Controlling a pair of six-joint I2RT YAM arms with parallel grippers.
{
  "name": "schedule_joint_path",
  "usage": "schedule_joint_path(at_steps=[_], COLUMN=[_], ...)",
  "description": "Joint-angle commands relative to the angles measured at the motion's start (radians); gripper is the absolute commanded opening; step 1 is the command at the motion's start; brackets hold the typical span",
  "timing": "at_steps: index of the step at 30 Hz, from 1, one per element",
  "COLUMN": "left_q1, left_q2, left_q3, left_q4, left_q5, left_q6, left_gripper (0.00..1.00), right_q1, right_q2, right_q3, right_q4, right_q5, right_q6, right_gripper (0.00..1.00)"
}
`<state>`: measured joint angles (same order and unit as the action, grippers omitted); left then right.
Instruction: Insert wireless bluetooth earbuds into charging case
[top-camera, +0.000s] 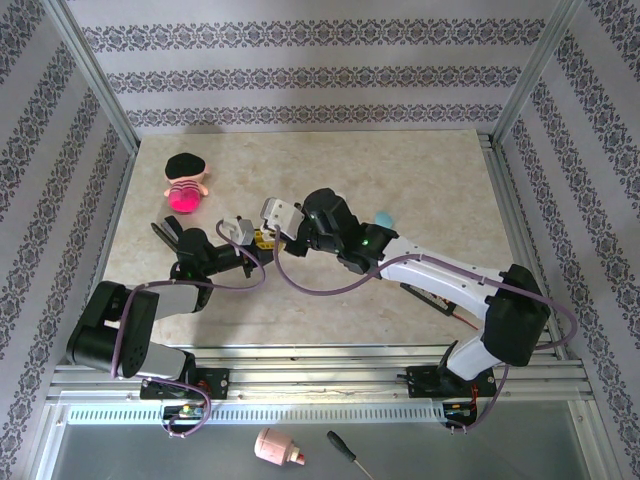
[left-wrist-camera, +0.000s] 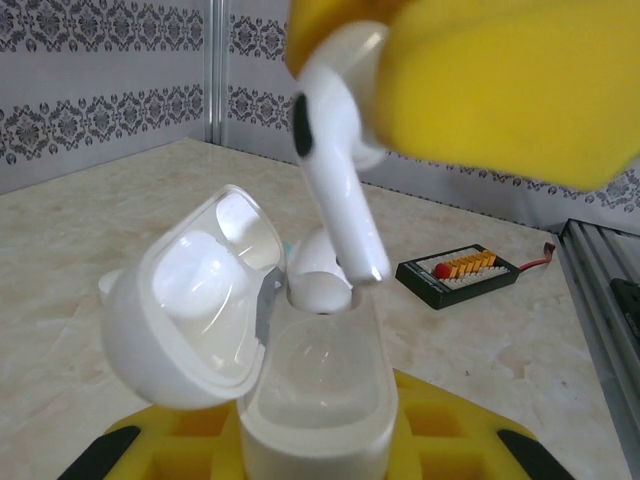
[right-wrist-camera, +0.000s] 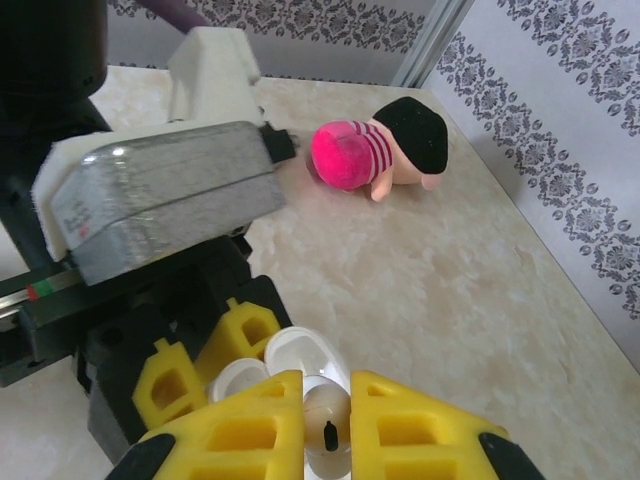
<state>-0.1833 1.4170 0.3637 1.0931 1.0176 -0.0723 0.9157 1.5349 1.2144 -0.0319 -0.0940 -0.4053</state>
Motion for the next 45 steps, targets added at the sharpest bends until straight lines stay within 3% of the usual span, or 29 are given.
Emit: schedule_joint_path(at_steps=[1, 14, 20, 25, 28, 33, 37, 40, 45], left_q1=[-0.006, -0.006, -0.007, -0.006, -0.006, -0.006, -0.006, -0.006, -0.006], left_q2=[0.008, 0.009, 0.011, 0.008, 0.008, 0.010, 0.012, 0.010, 0.009], left_q3=[0.032, 0.037, 0.046, 0.045, 0.043, 0.040, 0.038, 0.034, 0.014], left_q4=[0.074, 0.070, 0.071, 0.074, 0.073, 0.074, 0.074, 0.073, 0.077], left_q5=[0.022, 0.021, 0.016, 0.016, 0.016, 0.014, 0.013, 0.014, 0.035], left_q6=[-0.048, -0.059, -0.074, -0.083, -0.078, -0.065, -0.056, -0.041, 0.048], left_gripper=[0.00, 0.00, 0.00, 0.00, 0.00, 0.00, 0.00, 0.00, 0.00], right_q1=[0.012, 0.013, 0.012, 0.012, 0.012, 0.006, -0.019, -0.050, -0.115], right_q2=[0.017, 0.050, 0.056, 0.058, 0.043, -0.018, -0.074, -0.112, -0.125], right_q3=[0.023, 0.011, 0.008, 0.002, -0.001, -0.023, -0.055, -0.080, -0.064], right_q4=[0.023, 0.051, 0.032, 0.010, 0.007, 0.015, 0.030, 0.054, 0.062], right_q5=[-0.008, 0.012, -0.042, -0.058, -0.054, -0.030, -0.068, -0.106, -0.155], right_q6=[-0.017, -0.009, -0.018, -0.023, -0.024, -0.026, 0.010, 0.073, 0.298], right_gripper=[0.12, 0.11, 0.12, 0.17, 0.22, 0.40, 0.44, 0.47, 0.63])
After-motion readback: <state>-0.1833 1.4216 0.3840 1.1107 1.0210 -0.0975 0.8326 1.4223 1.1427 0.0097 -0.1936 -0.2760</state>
